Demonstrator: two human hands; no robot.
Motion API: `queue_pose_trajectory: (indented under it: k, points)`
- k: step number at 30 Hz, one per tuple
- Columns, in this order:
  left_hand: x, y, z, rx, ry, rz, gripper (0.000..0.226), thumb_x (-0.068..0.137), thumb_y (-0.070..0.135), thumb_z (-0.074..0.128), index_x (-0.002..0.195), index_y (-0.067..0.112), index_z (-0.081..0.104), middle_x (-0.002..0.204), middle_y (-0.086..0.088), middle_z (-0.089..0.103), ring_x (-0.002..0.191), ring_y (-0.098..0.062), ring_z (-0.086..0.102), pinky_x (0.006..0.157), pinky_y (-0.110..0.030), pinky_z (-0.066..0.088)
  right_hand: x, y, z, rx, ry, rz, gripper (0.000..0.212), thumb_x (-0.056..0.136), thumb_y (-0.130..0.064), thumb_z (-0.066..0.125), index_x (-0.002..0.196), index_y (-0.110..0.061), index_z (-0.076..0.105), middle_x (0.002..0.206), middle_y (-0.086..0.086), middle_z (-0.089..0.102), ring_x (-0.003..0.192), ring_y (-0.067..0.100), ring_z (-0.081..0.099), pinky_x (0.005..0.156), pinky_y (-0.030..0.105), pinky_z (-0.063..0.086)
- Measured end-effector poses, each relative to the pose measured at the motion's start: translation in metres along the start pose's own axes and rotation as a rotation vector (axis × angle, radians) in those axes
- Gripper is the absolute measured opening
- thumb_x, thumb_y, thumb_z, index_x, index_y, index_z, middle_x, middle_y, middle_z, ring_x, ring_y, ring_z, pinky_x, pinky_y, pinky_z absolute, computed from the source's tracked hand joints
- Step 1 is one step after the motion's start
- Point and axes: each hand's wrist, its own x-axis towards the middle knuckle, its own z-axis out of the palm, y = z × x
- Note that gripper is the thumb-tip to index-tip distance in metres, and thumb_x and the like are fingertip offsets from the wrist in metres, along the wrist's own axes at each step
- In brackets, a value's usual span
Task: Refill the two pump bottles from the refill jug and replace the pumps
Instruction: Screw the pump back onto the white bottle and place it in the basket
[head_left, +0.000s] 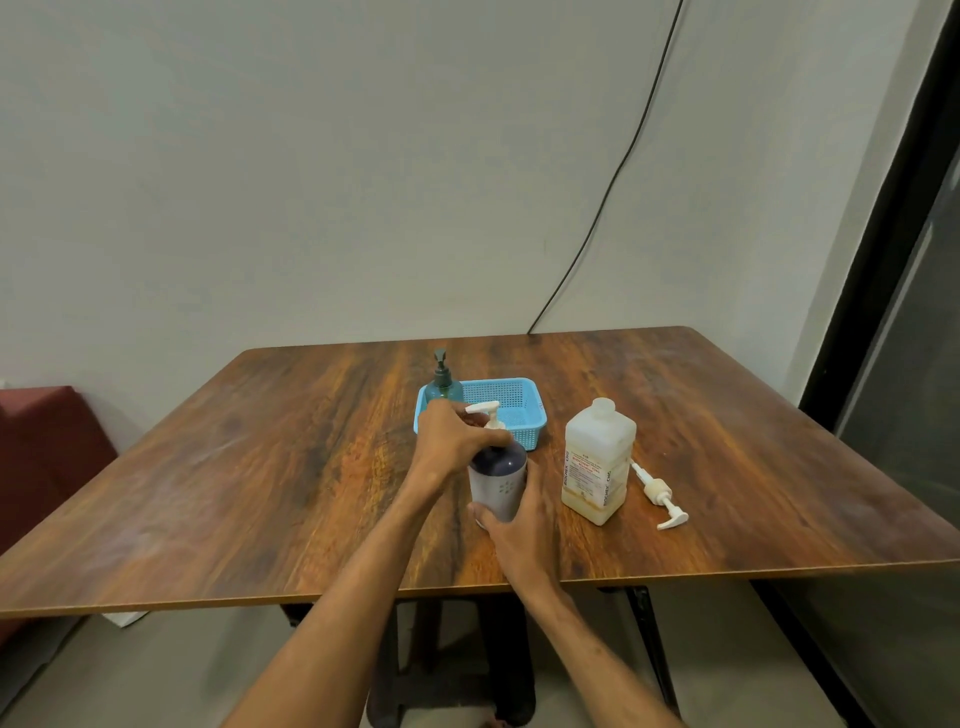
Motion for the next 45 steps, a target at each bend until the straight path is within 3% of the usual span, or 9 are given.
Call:
queue_pose_trajectory:
  k: [6,9,12,15,19,27,32,38,45]
  points:
    - [-0.003,-0.008,0.002,-0.035,-0.105,0.054,0.022,0.075,0.010,0.081,0.096,0.007,0.076,0.098,0.002,0.074,0.084,-0.008,0.069,0.072,-0.024,0.060,-0.001,-0.003,-0.004,0.000,-0.013,-0.010,0.088,0.073,-0.043,0.084,0.143,-0.034,0.031,0.143,-0.007,0.048,0.128,0.009,0.048,0.107,0.038,0.046]
    - [-0.008,-0.010,0.007,-0.035,-0.060,0.098,0.027,0.074,0.007,0.077,0.100,0.008,0.073,0.092,0.005,0.070,0.078,-0.005,0.064,0.074,-0.027,0.059,-0.002,-0.004,-0.004,-0.007,0.003,-0.014,0.091,0.071,-0.046,0.084,0.144,-0.035,0.031,0.147,-0.007,0.045,0.135,0.012,0.044,0.112,0.042,0.042]
    - [-0.014,-0.010,0.012,-0.081,0.013,0.099,0.047,0.072,0.016,0.085,0.112,0.017,0.061,0.098,0.010,0.063,0.085,-0.006,0.063,0.065,-0.013,0.055,-0.003,-0.004,-0.004,-0.009,0.012,-0.028,0.093,0.071,-0.058,0.080,0.146,-0.034,0.031,0.150,-0.007,0.044,0.138,0.013,0.042,0.114,0.042,0.039]
    - [-0.018,-0.011,0.018,-0.151,0.159,0.105,0.051,0.066,0.029,0.091,0.105,0.015,0.061,0.095,0.007,0.064,0.083,-0.008,0.064,0.063,-0.008,0.051,-0.003,-0.005,-0.004,-0.018,0.029,-0.052,0.096,0.071,-0.065,0.076,0.148,-0.031,0.031,0.150,-0.005,0.045,0.138,0.012,0.042,0.113,0.042,0.041]
    - [-0.019,-0.015,0.022,-0.144,0.214,0.159,0.032,0.073,0.026,0.087,0.093,0.011,0.067,0.084,0.003,0.067,0.073,-0.008,0.063,0.063,-0.010,0.051,-0.002,-0.006,-0.005,-0.021,0.029,-0.048,0.089,0.070,-0.045,0.086,0.143,-0.033,0.036,0.144,-0.009,0.050,0.133,0.008,0.046,0.110,0.039,0.044]
    - [-0.020,-0.023,0.019,-0.038,0.083,0.221,0.026,0.095,0.018,0.063,0.121,0.012,0.066,0.110,0.007,0.065,0.092,0.007,0.058,0.073,-0.003,0.047,-0.001,-0.006,-0.007,-0.055,0.001,-0.029,0.089,0.072,-0.035,0.087,0.144,-0.029,0.035,0.146,-0.006,0.047,0.134,0.012,0.044,0.109,0.027,0.037]
    - [-0.018,-0.023,0.021,-0.057,0.162,0.201,0.027,0.087,0.022,0.073,0.113,0.014,0.070,0.102,0.009,0.067,0.093,-0.002,0.064,0.070,-0.003,0.049,-0.001,-0.006,-0.005,-0.028,-0.005,0.004,0.094,0.068,-0.045,0.085,0.144,-0.037,0.031,0.148,-0.011,0.045,0.137,0.011,0.043,0.112,0.041,0.043]
    - [-0.020,-0.020,0.027,-0.064,0.333,0.213,0.026,0.074,0.027,0.086,0.094,0.016,0.075,0.091,0.008,0.072,0.081,-0.004,0.066,0.067,-0.005,0.050,-0.001,-0.003,-0.004,-0.013,-0.007,0.004,0.098,0.061,-0.067,0.073,0.145,-0.035,0.033,0.146,-0.007,0.048,0.133,0.013,0.047,0.107,0.044,0.047]
    - [-0.025,-0.022,0.032,-0.151,0.366,0.236,0.025,0.072,0.025,0.087,0.085,0.014,0.069,0.084,0.008,0.070,0.077,-0.004,0.067,0.067,-0.012,0.054,-0.001,-0.005,-0.006,-0.041,-0.004,-0.021,0.092,0.070,-0.041,0.085,0.146,-0.032,0.034,0.145,-0.006,0.049,0.132,0.013,0.049,0.105,0.042,0.048]
